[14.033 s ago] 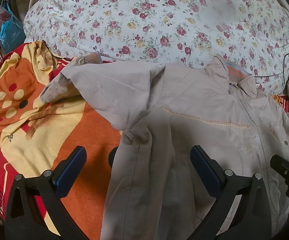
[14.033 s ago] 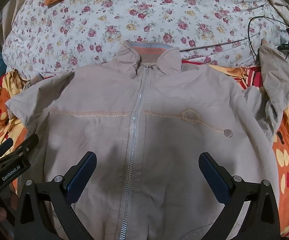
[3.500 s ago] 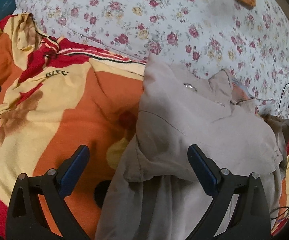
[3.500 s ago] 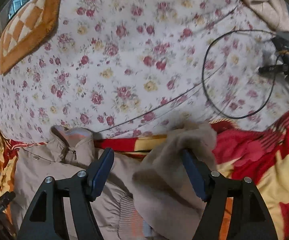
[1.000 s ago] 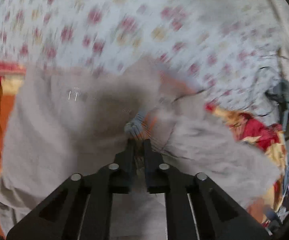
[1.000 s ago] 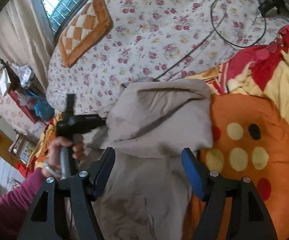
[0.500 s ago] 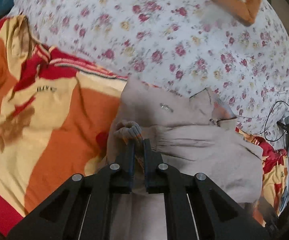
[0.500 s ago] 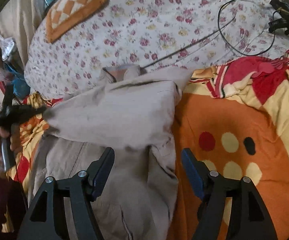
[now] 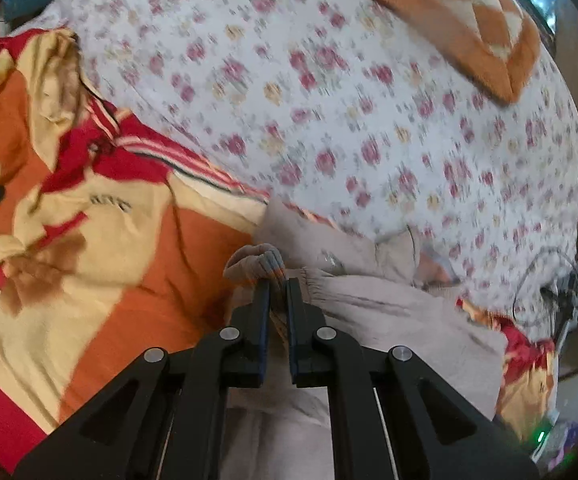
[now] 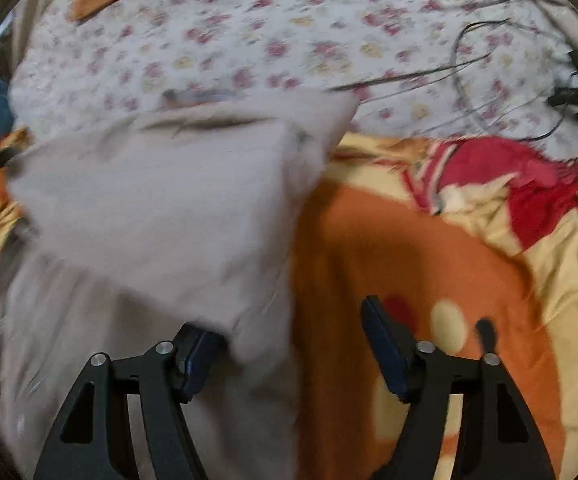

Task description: Fold large clothes

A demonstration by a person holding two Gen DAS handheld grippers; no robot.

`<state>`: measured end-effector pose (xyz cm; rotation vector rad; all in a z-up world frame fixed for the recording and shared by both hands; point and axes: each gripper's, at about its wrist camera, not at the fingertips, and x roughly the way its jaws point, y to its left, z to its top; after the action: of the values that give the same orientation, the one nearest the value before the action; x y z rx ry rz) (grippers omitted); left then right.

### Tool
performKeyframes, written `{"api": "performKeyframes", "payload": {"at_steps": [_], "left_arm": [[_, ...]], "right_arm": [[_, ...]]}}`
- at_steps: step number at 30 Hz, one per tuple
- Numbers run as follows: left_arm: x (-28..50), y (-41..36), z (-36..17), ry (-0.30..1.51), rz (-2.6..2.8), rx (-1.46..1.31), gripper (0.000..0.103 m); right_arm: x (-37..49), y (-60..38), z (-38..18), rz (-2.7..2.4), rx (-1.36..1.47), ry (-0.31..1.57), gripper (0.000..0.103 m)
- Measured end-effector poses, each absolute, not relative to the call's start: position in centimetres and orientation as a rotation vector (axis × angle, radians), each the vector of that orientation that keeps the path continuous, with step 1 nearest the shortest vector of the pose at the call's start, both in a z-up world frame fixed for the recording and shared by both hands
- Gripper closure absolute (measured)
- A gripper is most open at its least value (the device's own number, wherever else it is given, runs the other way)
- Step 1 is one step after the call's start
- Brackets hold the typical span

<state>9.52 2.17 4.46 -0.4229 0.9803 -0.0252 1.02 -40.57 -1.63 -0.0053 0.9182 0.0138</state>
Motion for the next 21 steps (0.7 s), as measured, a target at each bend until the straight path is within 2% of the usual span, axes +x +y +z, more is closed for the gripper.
{"api": "performKeyframes", "payload": {"at_steps": [1, 4, 6, 10, 16, 18, 21], "left_arm": [[9.4, 1.4, 3.9, 1.003, -0.051, -0.418, 0.097], [8.9, -1.1, 2.5, 1.026, -0.078, -0.348, 0.097], [8.9, -2.1, 1.4, 1.036, -0.061, -0.313, 0.097], [9.0, -1.7, 0.4, 1.051, -0.055, -0.318, 0.097], [9.0, -0.7, 0.6, 1.039, -0.055, -0.335, 0.097], [8.9, -0.5, 0.8, 1.029, -0.051, -0.347, 0.097], [8.9, -0.3, 0.5, 1.037, -0.052, -0.329, 0.097]], "right_arm": [[1.1, -41.4, -1.1, -0.039, 0.015, 0.880, 0.051], [0.2, -44.8, 0.7, -0.121, 0.181, 0.844, 0.049], [-0.3, -46.2, 0.3, -0.132, 0.228, 0.908, 0.042], [-2.1, -45.9, -0.1, -0.067, 0.243, 0.994, 0.043], [-3.1, -48.4, 5.7, -0.032, 0.403, 0.810, 0.040], [-0.1, -47.2, 6.1, 0.017, 0.374, 0.825, 0.044], [4.7, -44.9, 3.9, 0.091, 0.336, 0.919, 0.060]]}}
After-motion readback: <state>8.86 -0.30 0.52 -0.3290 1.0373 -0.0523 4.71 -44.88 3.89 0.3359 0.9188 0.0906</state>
